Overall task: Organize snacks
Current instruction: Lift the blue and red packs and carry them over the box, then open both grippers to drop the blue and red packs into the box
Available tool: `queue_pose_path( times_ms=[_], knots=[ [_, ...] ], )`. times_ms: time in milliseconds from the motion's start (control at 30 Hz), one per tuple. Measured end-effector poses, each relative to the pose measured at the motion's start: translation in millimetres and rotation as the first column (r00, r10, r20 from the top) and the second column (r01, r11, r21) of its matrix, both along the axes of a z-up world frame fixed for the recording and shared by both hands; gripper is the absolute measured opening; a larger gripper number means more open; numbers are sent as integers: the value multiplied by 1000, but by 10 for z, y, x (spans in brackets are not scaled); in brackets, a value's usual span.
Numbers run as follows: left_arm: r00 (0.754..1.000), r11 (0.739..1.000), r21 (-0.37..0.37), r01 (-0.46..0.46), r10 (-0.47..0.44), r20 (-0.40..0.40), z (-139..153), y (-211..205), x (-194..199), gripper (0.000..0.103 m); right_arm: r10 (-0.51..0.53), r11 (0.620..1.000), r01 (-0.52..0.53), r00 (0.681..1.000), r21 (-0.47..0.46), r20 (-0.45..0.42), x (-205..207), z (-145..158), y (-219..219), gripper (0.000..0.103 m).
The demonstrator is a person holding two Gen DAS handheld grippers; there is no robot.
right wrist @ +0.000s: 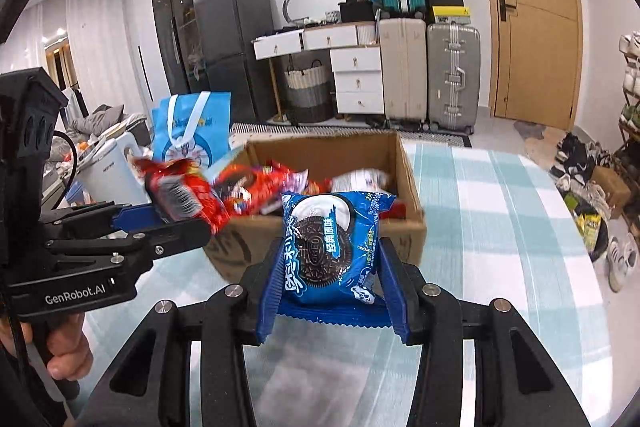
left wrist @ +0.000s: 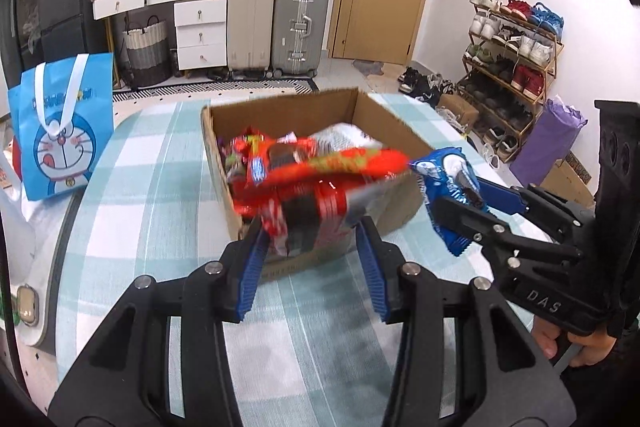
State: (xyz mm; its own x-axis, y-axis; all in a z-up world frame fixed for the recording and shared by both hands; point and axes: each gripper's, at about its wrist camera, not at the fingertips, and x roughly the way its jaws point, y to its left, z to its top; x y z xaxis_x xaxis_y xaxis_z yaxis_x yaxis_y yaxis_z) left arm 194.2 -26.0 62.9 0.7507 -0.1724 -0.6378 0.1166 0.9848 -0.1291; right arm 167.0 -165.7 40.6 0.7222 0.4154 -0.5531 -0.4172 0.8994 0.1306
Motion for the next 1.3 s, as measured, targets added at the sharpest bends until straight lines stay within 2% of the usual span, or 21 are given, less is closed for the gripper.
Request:
queue_pose_path(
  times_ms=[267, 500, 600, 733, 833, 900, 967, 1167, 1300],
  knots=[
    [1000, 1000, 0, 1, -1, 7, 134, -41, 313, 42, -38, 999, 38, 999, 30, 23, 344, 67, 132, 45],
    [1000, 1000, 8, -8, 8, 14, 131, -52, 589, 42, -72, 997, 72, 997, 24, -5, 623, -5, 187, 47],
    [1000, 1000, 10, -11, 11, -1, 75, -37, 678, 42, -75, 997, 75, 997, 19, -2, 625, -25, 158, 53],
    [1000, 1000, 18, -10, 10, 4, 20, 0, 770, 42, -72, 997, 71, 997, 22, 18, 560, -16, 97, 68],
    [1000, 999, 37, -22, 22, -2, 21, -10, 781, 52, -76, 997, 76, 997, 18, 28, 478, -13, 39, 74],
    [999, 998, 51, -46, 46, 3, 20, -4, 757, 72, -85, 996, 84, 996, 29, 36, 415, -1, -19, 83],
    [998, 997, 48, -66, 65, 24, 43, 39, 701, 83, -96, 995, 95, 994, 34, 43, 346, 5, -71, 86],
    [997, 996, 39, -74, 73, 41, 105, 114, 520, 84, -109, 993, 108, 993, 42, 38, 197, -6, -172, 91],
    [996, 996, 56, -73, 69, 58, 106, 114, 356, 87, -100, 993, 97, 994, 68, 42, 77, -10, -207, 100]
  ],
)
